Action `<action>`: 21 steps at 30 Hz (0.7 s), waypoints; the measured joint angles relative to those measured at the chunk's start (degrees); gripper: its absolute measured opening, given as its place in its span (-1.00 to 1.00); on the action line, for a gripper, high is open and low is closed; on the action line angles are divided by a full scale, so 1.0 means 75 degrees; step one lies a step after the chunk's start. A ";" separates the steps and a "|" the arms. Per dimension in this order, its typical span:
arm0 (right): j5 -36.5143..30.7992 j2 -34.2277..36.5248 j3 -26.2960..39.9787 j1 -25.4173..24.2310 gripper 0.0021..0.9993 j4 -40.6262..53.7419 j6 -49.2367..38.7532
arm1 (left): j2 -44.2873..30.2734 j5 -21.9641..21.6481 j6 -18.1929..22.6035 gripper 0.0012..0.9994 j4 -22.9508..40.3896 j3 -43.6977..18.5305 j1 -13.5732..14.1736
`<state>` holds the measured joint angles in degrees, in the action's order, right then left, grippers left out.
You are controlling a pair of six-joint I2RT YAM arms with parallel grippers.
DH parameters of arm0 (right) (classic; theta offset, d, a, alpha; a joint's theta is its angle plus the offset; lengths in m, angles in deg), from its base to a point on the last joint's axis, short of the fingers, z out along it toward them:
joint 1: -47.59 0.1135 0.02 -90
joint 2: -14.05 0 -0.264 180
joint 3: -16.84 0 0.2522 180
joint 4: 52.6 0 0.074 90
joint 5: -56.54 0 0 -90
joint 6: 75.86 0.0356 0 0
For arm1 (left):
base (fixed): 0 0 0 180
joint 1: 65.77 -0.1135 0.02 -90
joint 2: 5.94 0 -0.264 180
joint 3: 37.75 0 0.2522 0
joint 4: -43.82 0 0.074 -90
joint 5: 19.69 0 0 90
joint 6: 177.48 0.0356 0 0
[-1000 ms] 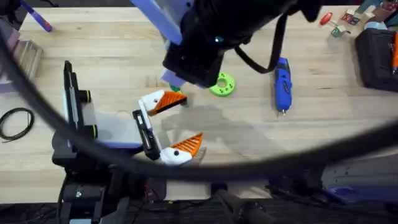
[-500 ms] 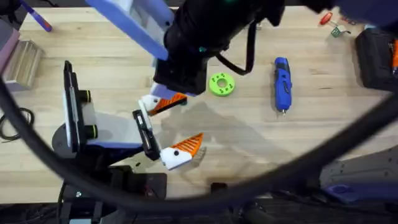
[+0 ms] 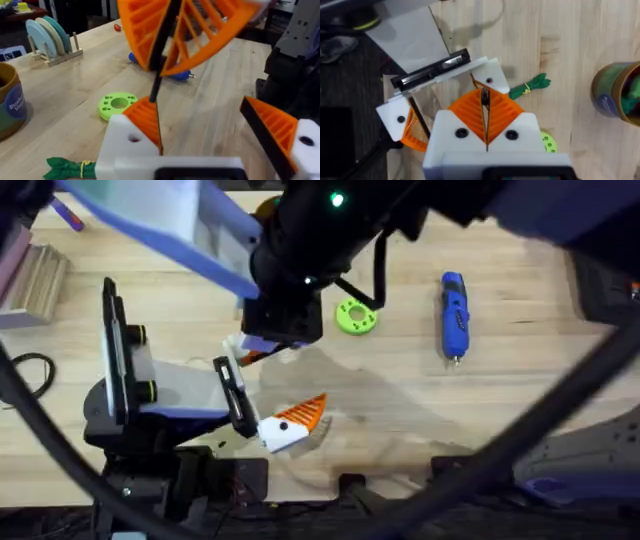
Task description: Pick up the gripper from the table and insert it into the empty holder that is missing its gripper. Then pick up a screw, insert it into the mounting hole, and use the screwdriver to tighten it. Finally, clean up the table by picking up the vegetable and placing it into the bucket.
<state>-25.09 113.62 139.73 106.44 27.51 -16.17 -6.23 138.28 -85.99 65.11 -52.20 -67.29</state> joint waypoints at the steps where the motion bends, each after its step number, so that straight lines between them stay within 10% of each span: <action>1: -0.0087 0.0014 0.0000 0.0023 -0.99 0.0004 -0.0012 | -0.0003 0.0000 0.0001 0.97 0.0000 -0.0003 0.0000; 21: -0.0463 0.0487 0.0000 0.0112 -0.99 -0.0124 -0.0032 | -0.0001 0.0000 0.0000 0.97 0.0000 -0.0003 0.0000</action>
<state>-28.56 117.27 139.73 107.28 26.58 -16.41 -6.24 138.28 -85.99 65.11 -52.22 -67.29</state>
